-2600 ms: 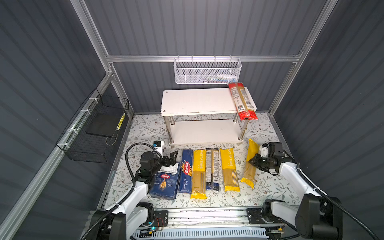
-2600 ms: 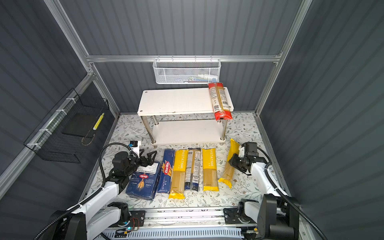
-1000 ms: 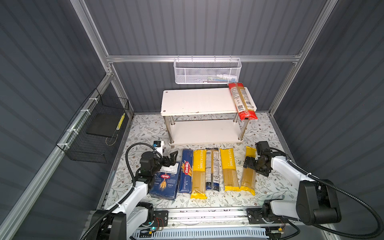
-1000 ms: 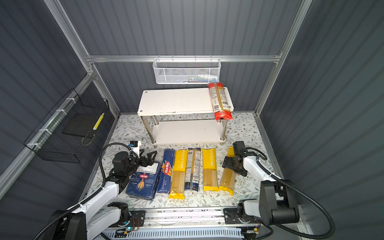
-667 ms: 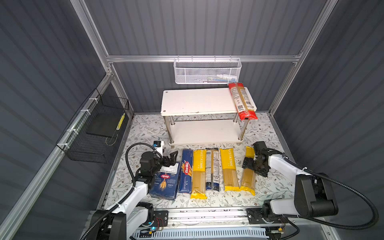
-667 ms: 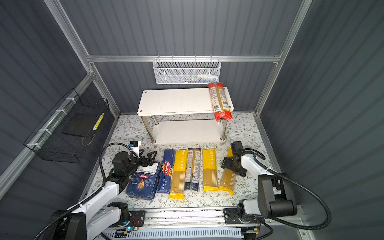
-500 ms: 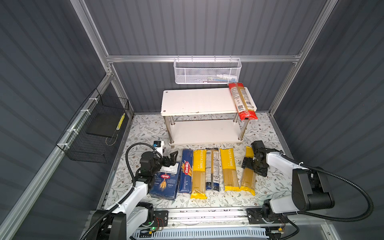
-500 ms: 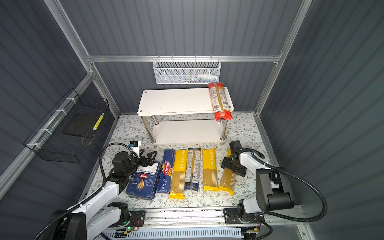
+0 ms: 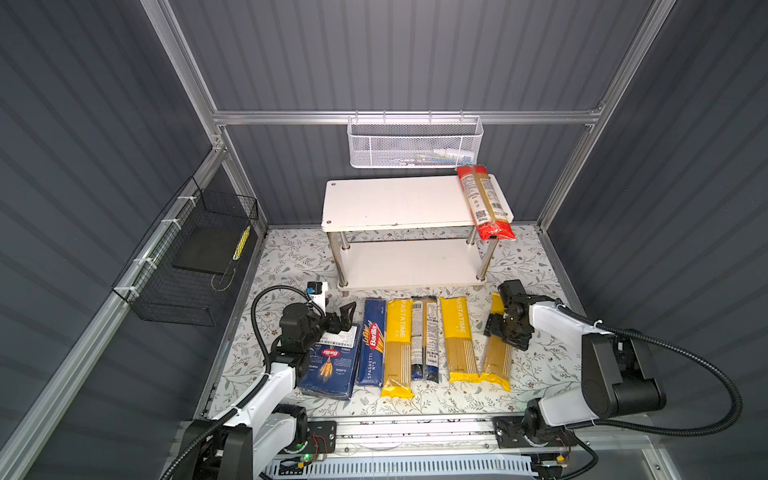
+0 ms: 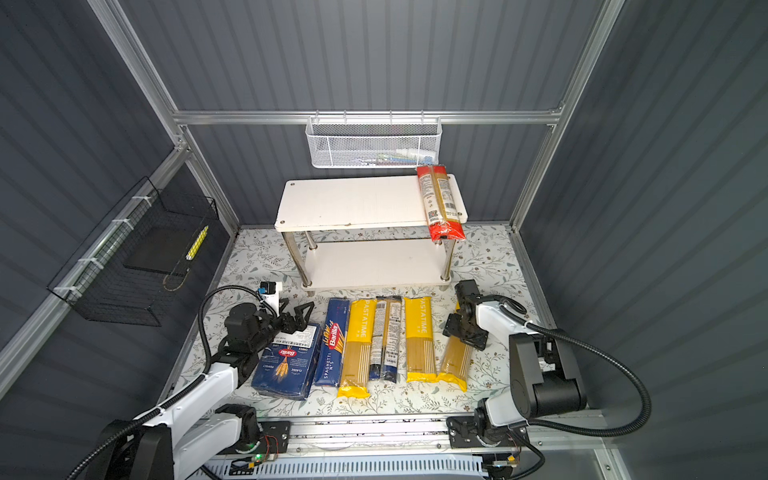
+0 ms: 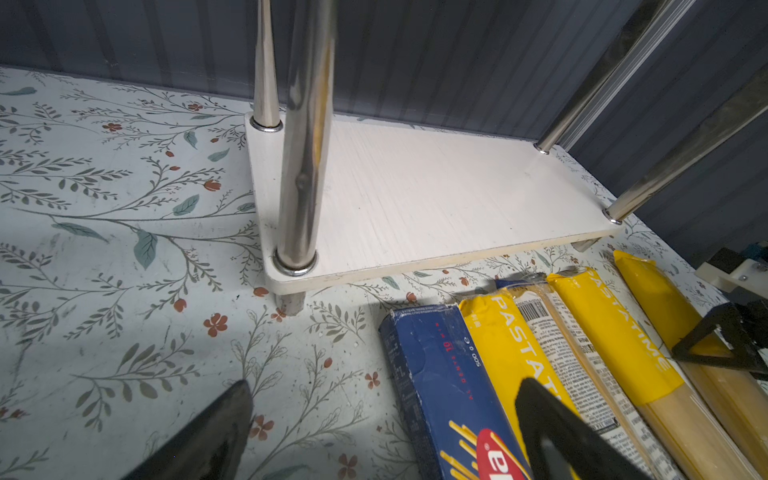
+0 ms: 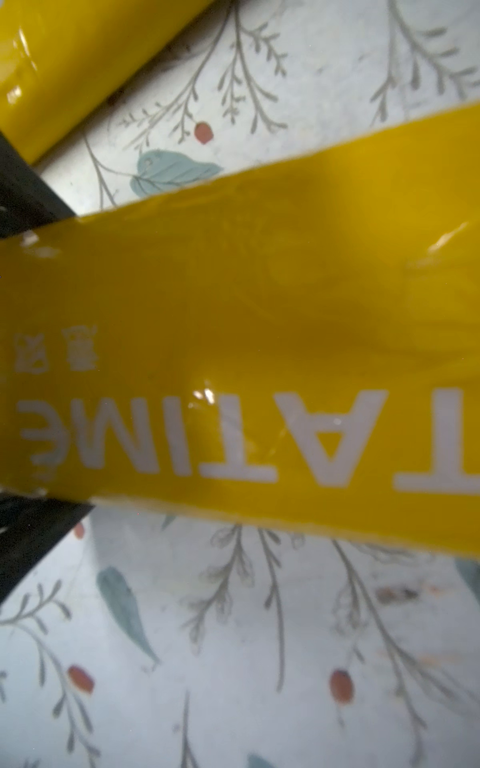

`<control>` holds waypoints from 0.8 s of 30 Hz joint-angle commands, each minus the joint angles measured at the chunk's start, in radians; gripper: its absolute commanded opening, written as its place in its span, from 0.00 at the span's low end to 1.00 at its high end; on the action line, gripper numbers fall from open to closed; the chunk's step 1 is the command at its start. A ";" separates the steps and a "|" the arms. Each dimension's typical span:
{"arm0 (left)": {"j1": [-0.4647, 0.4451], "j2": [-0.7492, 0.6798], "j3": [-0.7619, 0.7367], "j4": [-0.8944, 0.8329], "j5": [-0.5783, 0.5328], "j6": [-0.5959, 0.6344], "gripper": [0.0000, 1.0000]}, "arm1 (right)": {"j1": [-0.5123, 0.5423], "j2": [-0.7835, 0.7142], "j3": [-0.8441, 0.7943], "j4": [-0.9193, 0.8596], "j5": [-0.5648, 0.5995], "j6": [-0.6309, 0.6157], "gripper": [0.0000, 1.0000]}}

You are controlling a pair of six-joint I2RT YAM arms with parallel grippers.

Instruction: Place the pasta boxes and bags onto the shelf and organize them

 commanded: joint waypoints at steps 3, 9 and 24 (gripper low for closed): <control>-0.005 -0.013 0.000 -0.001 0.015 0.010 1.00 | 0.003 -0.007 -0.036 0.026 -0.050 -0.003 0.65; -0.005 -0.009 0.003 0.000 0.014 0.011 0.99 | 0.003 -0.031 -0.045 0.048 -0.058 0.000 0.49; -0.005 -0.007 0.005 -0.004 0.011 0.010 1.00 | 0.003 -0.185 -0.084 0.113 -0.151 0.008 0.28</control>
